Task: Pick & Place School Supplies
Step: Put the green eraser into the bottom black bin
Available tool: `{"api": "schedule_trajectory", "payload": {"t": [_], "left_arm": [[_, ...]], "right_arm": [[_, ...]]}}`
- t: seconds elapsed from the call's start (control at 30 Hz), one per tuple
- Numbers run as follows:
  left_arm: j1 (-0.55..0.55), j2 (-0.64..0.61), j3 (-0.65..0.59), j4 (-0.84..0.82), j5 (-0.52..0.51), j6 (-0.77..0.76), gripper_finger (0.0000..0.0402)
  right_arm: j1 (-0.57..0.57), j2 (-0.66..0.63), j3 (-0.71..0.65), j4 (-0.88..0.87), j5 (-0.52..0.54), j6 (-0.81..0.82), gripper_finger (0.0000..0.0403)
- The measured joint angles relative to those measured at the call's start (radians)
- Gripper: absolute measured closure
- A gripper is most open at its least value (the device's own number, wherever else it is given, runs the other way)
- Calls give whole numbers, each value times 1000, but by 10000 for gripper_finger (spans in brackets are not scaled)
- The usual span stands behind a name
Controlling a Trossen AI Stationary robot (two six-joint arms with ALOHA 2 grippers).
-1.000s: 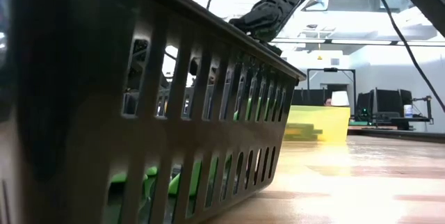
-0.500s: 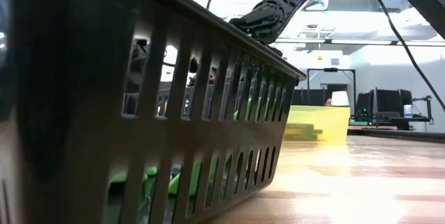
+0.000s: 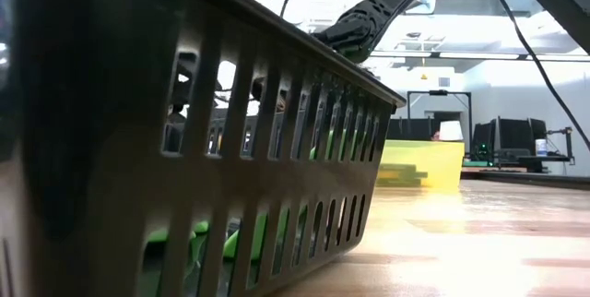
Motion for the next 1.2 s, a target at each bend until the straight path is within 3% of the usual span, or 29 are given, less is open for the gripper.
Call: {"api": "schedule_trajectory", "payload": {"t": [0.17,0.4,0.7,0.9,1.2], "left_arm": [[0,-12,0,-5,-2,-19,270],[0,-12,0,0,18,-18,270],[-1,-12,0,1,39,11,270],[-37,-4,0,0,39,12,270],[-126,127,0,-3,37,45,284]], "right_arm": [[38,-16,-1,-1,23,-14,403],[100,-18,-1,42,-62,-18,403],[39,-27,3,101,-83,-16,403],[-43,-148,5,128,-54,-50,403],[-143,-398,7,60,115,-109,403]]}}
